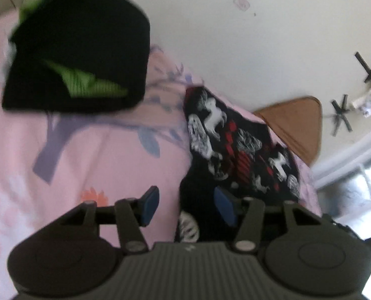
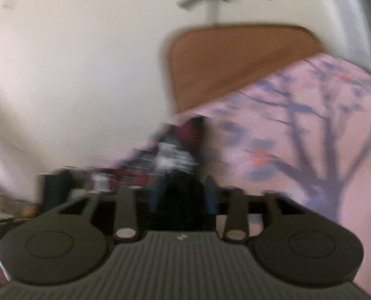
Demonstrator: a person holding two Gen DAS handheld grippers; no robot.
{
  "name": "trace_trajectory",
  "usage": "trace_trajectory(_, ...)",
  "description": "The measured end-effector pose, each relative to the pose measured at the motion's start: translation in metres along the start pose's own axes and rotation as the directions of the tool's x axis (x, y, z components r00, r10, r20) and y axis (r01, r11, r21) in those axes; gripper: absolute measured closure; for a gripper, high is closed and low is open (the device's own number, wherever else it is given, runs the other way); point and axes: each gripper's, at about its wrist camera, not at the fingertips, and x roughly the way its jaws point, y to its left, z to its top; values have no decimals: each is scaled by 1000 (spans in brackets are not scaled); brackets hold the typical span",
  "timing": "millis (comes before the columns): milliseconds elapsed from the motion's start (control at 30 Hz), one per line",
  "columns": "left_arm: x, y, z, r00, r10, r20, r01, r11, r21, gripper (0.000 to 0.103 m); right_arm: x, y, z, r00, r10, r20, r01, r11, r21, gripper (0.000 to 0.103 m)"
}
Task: Fold small clothes
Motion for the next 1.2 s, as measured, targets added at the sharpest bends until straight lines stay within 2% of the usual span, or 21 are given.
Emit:
trace_trajectory(33,-2,8,-5,1000,-15,3,15,1000,-19,49,-4,-6,-4,1000,27,-3,-27,1000,8,55)
trace_trajectory(67,-5,12,-9,1000,-2,16,2,999,-34,48,-11,-13,-11,998,66,5,-66,998,10,45)
trace_trajectory(133,-6,12,-14,1000,3,24,-3,1000,-18,46,-28,-22,-28,998,48,26,-49,999,18,37)
trace_trajectory(267,6,-12,-26,1000,-10,-18,12,996,87,48,-33,-30,-52,999,23,-23,-23,1000,18,37)
trace_trajectory(333,12,-23,-32,1000,5,-20,-2,987,160,52,-34,-28,-61,999,19,-35,-19,1000,9,38)
trace_trajectory(367,17,-30,-35,1000,21,-20,-17,980,196,57,-34,-23,-65,999,27,-38,-28,1000,-6,42)
trace_trajectory(400,20,-35,-40,999,45,-27,-38,974,224,85,-33,-20,-67,998,38,-46,-39,999,-14,49)
trace_trajectory(433,26,-38,-42,995,88,-40,-76,967,243,96,-30,-14,-67,997,45,-60,-46,999,-20,83)
trace_trajectory(467,28,-36,-44,992,114,-46,-100,965,243,96,-26,-10,-68,996,31,-80,-34,999,-35,91)
trace_trajectory(567,4,-25,-47,991,133,-31,-122,965,233,96,-37,5,-62,999,3,-43,-8,993,-115,92)
trace_trajectory(633,1,-16,-49,989,134,-59,-119,971,209,95,-47,12,-60,999,-38,-34,31,983,-182,92)
trace_trajectory(700,8,-14,-50,988,144,-59,-128,968,217,91,-37,11,-64,992,-86,-93,63,973,-224,92)
trace_trajectory(733,8,-16,-49,986,152,-64,-134,965,227,89,-27,7,-68,985,-104,-139,69,969,-236,88)
trace_trajectory(800,3,-19,-43,984,160,-71,-140,962,236,81,-26,7,-63,985,-97,-140,59,966,-252,81)
trace_trajectory(833,-4,-20,-38,986,157,-55,-140,961,239,82,-29,8,-57,987,-94,-133,57,966,-253,78)
trace_trajectory(933,-24,-39,-8,987,152,49,-160,944,287,77,-49,17,-23,997,-69,-29,58,955,-292,62)
trace_trajectory(967,-24,-49,6,986,147,85,-166,935,313,75,-49,22,-5,999,-53,-8,49,953,-299,61)
trace_trajectory(1067,3,-83,46,980,109,167,-169,899,405,59,-26,40,45,1000,12,4,-10,948,-319,57)
trace_trajectory(1100,20,-93,60,980,110,166,-171,893,417,55,-11,45,60,999,48,-8,-48,945,-323,54)
trace_trajectory(1167,63,-107,85,983,120,138,-168,889,427,55,28,52,84,996,80,-33,-86,949,-303,43)
trace_trajectory(1200,81,-113,93,984,124,131,-169,888,429,55,48,56,92,995,83,-47,-94,953,-289,42)
